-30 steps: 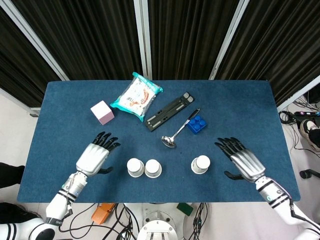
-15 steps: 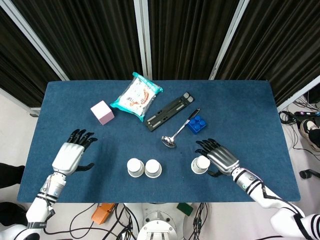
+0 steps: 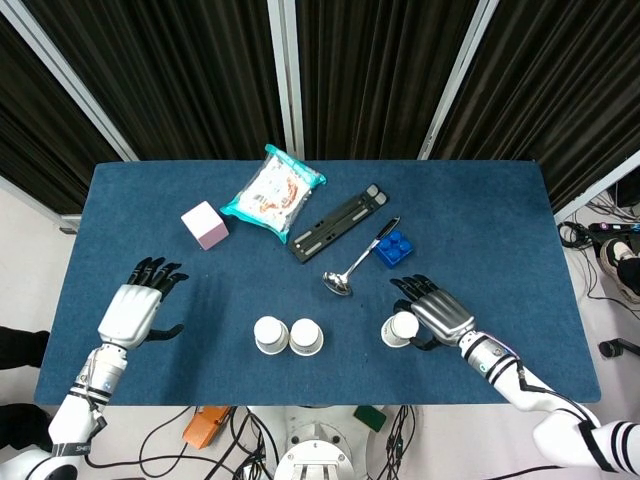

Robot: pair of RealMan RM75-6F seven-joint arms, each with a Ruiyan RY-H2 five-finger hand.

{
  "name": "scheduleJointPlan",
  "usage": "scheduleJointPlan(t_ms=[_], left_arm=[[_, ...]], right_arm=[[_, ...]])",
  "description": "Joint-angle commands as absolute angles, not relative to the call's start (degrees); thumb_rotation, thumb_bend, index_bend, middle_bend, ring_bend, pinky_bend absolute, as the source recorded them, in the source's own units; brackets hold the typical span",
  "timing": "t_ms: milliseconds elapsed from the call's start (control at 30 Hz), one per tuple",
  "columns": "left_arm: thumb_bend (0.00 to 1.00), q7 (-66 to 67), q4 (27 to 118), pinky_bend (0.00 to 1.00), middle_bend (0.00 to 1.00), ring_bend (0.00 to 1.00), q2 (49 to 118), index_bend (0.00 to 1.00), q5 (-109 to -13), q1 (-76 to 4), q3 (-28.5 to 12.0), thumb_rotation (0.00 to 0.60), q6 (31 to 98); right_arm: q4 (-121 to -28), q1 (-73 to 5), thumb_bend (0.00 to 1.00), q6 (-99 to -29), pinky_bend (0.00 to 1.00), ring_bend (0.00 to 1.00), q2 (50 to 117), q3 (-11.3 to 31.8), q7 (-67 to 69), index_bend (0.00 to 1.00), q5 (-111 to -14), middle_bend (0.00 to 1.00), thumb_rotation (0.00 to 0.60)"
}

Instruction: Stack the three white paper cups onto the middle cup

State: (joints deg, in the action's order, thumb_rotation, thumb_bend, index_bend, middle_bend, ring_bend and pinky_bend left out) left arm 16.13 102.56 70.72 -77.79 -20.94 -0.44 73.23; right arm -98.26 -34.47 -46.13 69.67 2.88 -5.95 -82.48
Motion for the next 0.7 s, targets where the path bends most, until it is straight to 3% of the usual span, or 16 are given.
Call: scheduleJointPlan(t_ms=[33,333,700], left_arm=[[0.16,15.8,102.2,0.00,0.11,0.05,70.6,0.22,-77.6,-20.4,-0.5,0.600,73.6],[0.16,14.4,101.1,0.00,0.11,0.05,69.9,0.22,-77.5,-18.3,0.2,0.600,74.5],[0.16,12.1,99.7,0.00,0.11,0.05,69.6,0.22,-77.0,-15.5,0.8,0.600,75.4]], right_arm=[[-98.8,-34.5,0.46,-47.1,0.00,0.00,69.1,3.0,-5.7,0.49,-82.6,0.09,0.600],[-106.8,-37.6,0.46,-48.6,0.00,0.00,63.5,6.8,-0.9,0.49,-85.8,0.09,0.600],[-110.9,-48.9,0.46,-39.6,0.00,0.00,64.7,13.7,-0.4,0.48,-80.5,0.09,0.600]])
